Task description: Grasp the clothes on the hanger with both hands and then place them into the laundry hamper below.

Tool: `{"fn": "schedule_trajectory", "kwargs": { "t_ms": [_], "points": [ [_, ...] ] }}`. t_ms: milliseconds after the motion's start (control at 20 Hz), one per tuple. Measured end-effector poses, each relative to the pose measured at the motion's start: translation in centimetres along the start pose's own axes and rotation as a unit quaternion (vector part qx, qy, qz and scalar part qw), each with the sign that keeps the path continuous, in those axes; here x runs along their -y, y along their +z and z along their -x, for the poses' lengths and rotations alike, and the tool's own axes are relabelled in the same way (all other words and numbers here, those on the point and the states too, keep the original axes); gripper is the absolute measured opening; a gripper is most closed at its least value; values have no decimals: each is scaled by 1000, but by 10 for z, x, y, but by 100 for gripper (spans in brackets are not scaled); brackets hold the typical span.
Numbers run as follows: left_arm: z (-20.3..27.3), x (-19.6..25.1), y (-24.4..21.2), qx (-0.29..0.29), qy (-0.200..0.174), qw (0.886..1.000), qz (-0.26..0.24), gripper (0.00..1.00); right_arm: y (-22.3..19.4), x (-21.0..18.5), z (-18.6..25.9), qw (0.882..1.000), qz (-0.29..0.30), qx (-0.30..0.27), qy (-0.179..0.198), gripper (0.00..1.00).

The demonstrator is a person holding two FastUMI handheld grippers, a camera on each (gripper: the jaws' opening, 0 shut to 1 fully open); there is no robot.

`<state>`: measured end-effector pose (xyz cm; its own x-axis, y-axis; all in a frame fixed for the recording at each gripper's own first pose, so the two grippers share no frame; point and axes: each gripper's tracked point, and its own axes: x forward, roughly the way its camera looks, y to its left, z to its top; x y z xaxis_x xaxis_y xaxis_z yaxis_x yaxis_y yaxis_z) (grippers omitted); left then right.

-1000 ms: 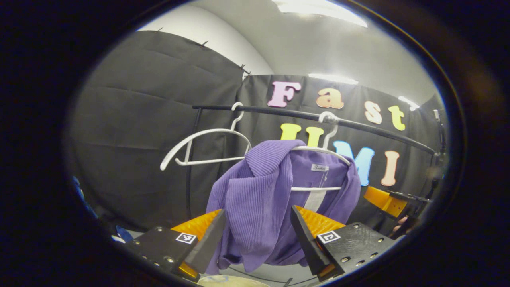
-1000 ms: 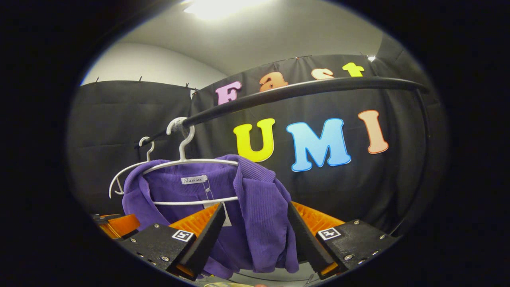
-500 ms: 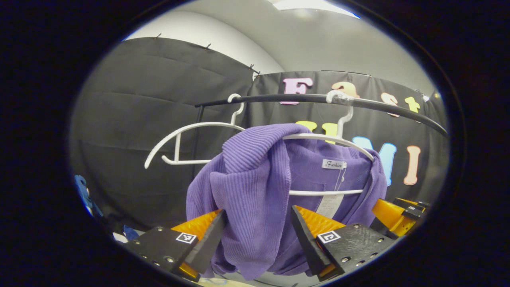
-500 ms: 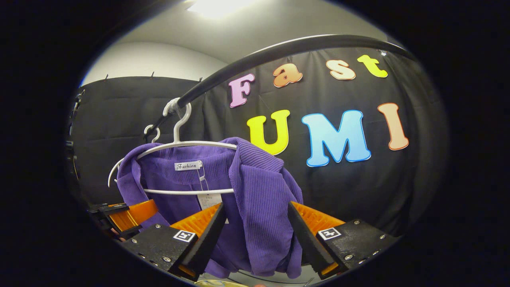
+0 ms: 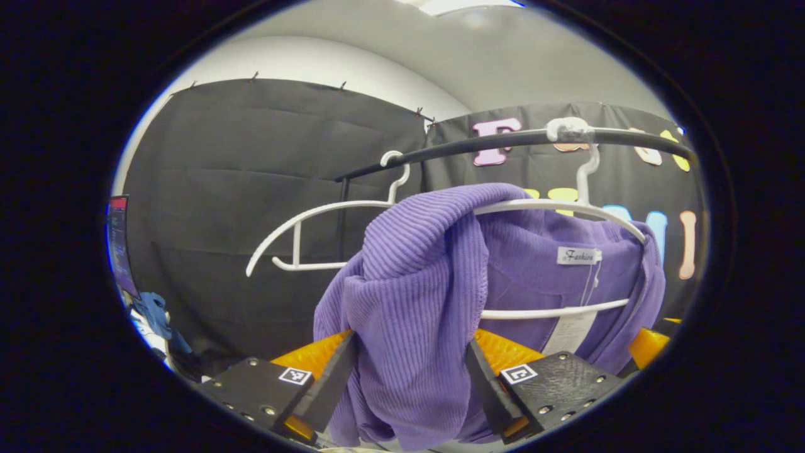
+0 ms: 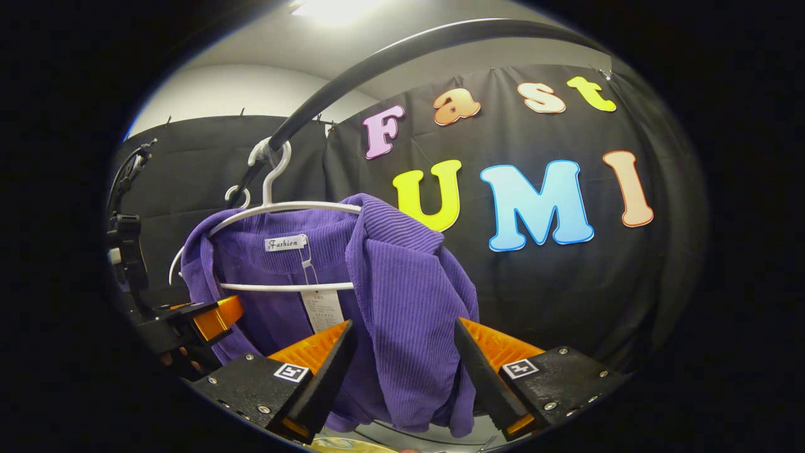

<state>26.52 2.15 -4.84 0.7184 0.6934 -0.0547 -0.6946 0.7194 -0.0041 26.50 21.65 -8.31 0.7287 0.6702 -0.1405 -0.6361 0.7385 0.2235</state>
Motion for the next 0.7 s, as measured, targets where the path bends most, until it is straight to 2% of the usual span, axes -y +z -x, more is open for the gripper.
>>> {"fn": "schedule_trajectory", "kwargs": {
  "t_ms": [50, 150, 250, 350, 500, 550, 700],
  "points": [
    [0, 3, 2, 2, -11, 1000, 2, 83, 1, 2, 0, 1000, -4, 2, -1, 96],
    [-3, 2, 0, 2, -15, 1000, -2, 68, 4, 4, -3, 1000, -13, 5, -4, 95],
    [0, -6, 6, 13, -2, 1000, -22, 41, 4, 1, -6, 1000, -22, 5, -2, 95],
    [-1, -4, 7, 16, -17, 1000, -6, 14, 3, -1, -7, 1000, -26, 3, 1, 95],
    [2, -2, 5, 18, -62, 998, 23, 14, 6, 1, -7, 1000, -24, 6, 2, 95],
    [5, -3, 6, 11, -72, 997, 21, 1, 8, 3, -6, 1000, -24, 7, 2, 95],
    [13, -6, 10, 14, -91, 995, 39, 1, 10, 0, -9, 1000, -28, 9, 6, 95]
  ]
}}
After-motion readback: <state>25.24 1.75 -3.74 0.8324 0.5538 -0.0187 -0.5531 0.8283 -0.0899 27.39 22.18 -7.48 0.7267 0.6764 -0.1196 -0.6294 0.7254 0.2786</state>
